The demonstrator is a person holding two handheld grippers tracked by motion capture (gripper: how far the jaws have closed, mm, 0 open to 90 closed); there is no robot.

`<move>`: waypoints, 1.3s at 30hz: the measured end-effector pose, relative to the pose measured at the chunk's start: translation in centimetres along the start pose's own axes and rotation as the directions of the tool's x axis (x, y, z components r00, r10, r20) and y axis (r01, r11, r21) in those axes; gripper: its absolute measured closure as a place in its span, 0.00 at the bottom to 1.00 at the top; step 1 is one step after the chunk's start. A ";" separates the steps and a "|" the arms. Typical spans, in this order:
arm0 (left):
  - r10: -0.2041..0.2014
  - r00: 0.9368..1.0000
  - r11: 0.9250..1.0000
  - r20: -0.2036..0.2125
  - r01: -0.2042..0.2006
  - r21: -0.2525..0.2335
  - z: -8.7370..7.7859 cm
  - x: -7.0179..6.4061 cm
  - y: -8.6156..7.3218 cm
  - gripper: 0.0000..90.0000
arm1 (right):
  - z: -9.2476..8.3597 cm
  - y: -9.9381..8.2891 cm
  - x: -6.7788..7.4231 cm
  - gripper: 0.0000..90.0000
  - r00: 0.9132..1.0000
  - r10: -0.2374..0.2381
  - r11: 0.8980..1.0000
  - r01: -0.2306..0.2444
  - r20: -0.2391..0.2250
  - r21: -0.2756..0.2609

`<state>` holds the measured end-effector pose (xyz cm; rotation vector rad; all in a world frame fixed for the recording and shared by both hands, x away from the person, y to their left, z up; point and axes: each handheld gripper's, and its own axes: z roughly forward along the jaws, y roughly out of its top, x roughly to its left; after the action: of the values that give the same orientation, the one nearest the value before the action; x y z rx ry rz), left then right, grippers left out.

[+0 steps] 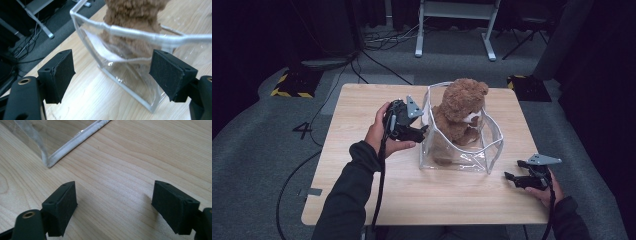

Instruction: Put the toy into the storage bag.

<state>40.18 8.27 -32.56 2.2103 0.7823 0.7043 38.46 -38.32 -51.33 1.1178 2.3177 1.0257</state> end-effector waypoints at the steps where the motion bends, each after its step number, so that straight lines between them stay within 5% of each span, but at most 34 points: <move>1: -0.001 1.000 1.000 0.003 0.001 0.006 0.0 0.0 -0.2 0.22 | 0.0 0.0 0.0 0.22 1.000 0.000 1.000 0.000 0.000 0.000; 20: 0.025 1.000 0.996 0.012 -0.026 0.088 0.4 -0.3 -5.1 0.19 | 0.0 0.0 0.0 0.22 1.000 0.001 1.000 -0.001 -0.001 0.001; 28: 0.058 0.998 0.985 0.026 -0.061 0.160 1.5 -0.8 -7.5 0.20 | 0.0 0.0 0.0 0.22 1.000 0.001 1.000 -0.001 -0.001 0.001; 36: 0.048 0.998 0.976 0.039 -0.055 0.211 2.3 -1.0 -9.7 0.20 | 0.0 0.0 0.0 0.22 1.000 0.001 1.000 -0.001 -0.001 0.001; 39: 0.031 0.998 0.979 0.046 -0.039 0.202 2.3 -1.0 -10.5 0.19 | 0.0 0.0 0.0 0.22 1.000 0.001 1.000 -0.001 -0.001 0.001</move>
<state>37.64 12.80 -42.04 2.4195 0.8274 0.6156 38.48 -38.33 -51.33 1.1191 2.3185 1.0259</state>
